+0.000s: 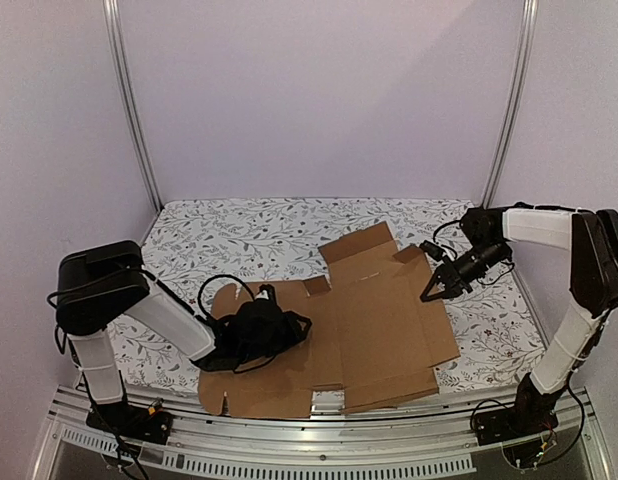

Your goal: Fold the paper box

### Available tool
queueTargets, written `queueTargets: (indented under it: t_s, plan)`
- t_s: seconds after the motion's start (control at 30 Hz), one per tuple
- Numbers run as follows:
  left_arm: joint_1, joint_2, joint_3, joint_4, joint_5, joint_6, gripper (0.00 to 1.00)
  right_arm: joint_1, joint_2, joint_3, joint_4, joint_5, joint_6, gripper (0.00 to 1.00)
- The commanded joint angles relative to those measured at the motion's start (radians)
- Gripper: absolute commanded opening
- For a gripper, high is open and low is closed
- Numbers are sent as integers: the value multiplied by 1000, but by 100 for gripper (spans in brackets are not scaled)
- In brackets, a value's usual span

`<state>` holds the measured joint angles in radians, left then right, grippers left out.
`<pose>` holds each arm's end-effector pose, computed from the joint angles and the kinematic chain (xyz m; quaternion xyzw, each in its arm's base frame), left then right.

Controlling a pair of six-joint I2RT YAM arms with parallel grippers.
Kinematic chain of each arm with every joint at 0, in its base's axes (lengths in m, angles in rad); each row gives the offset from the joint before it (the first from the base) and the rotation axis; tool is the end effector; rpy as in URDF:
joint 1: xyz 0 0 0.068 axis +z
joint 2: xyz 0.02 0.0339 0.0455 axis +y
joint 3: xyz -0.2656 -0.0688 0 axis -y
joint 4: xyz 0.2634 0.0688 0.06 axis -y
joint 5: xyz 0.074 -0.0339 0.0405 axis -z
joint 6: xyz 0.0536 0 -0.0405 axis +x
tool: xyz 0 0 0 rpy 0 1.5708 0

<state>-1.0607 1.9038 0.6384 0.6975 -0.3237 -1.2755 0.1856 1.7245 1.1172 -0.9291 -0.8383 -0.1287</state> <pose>0.1850 -0.2958 0.0642 -0.1698 0.8521 -0.3811 0.3159 0.3022 0.0973 0.1652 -0.1498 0.9010 0.4072 0.0041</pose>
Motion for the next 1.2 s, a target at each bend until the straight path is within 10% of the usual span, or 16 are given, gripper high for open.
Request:
queueTargets:
  t_s: [0.0, 0.43, 0.83, 1.17]
  plan:
    - [-12, -54, -28, -162, 21, 163, 39, 1, 16, 165, -138, 110, -152, 0]
    - [-11, -650, -37, -646, 13, 758, 49, 50, 322, 1031, -717, 558, -707, 0]
    - [39, -858, -106, -629, -108, 936, 59, 329, 296, 977, -450, 950, -702, 0]
    - [67, -518, 264, -765, -29, 990, 63, 441, 258, 895, -378, 1090, -636, 0]
